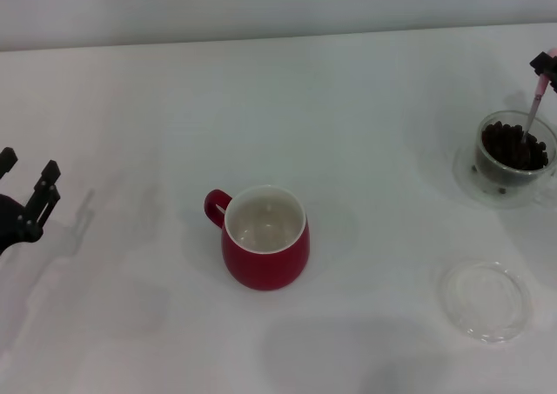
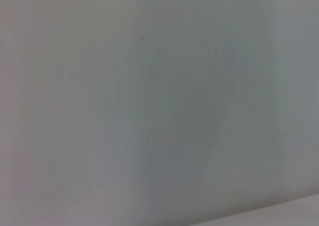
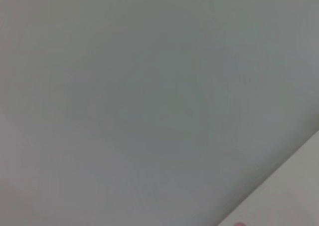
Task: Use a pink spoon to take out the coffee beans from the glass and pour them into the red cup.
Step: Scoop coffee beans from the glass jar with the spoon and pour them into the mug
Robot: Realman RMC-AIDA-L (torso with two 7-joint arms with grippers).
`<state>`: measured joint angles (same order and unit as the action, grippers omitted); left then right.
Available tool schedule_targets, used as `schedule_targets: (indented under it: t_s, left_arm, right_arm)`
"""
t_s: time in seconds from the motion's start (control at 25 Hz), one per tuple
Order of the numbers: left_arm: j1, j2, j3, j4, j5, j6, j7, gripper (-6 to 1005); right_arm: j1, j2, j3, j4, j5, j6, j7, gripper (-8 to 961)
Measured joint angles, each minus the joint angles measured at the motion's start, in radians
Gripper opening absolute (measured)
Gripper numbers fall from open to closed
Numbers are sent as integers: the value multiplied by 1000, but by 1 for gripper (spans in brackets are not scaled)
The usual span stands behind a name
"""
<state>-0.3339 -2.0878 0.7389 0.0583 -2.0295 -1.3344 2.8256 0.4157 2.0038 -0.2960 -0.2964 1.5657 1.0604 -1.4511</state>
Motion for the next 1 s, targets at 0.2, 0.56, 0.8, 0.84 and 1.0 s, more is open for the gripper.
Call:
schedule_targets:
  t_s: [0.2,0.56,0.8,0.84,1.0]
  left_arm:
    - [-1,0,2,0,0,0,0,566]
    - [-1,-2,4,0,0,0,0,565]
    - [-1,-2,3,0,0,0,0,565]
    - [-2,-2,3,0,0,0,0,565]
    - [-2,-2,2,0,0,0,0,565]
  right_arm:
    - [-2,-4,0,-2,10,1,0,154]
    - [-7,-13,0,-16,43,1,-7,154]
    - [-3,-14,0,-15,47,1,26,154]
    - [-3,-14,0,-15,47,1,35,154]
    - [-2,-16,0,-13,48,10,84,155]
